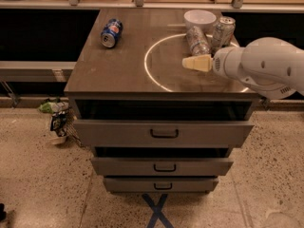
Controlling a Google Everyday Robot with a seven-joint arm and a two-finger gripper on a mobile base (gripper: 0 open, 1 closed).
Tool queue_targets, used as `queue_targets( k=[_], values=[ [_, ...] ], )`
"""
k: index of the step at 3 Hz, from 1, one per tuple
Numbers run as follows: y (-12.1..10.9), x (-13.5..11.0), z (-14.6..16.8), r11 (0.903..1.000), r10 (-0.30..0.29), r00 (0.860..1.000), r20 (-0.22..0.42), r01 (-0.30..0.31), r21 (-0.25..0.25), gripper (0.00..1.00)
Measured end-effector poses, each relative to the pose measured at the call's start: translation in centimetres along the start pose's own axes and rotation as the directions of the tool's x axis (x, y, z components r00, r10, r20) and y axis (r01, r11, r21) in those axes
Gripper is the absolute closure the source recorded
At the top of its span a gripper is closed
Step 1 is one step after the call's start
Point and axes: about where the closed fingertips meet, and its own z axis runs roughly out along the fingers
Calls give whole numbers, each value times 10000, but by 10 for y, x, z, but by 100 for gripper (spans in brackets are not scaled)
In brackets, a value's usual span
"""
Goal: Move water bottle near white bowl
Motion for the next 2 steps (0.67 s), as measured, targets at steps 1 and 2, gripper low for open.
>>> queue_targets(
  k=[1,2],
  values=[
    [-36,16,-18,9989,233,9987,-453,-214,425,0],
    [-41,19,-20,9986,21,9982,-606,12,535,0]
  ],
)
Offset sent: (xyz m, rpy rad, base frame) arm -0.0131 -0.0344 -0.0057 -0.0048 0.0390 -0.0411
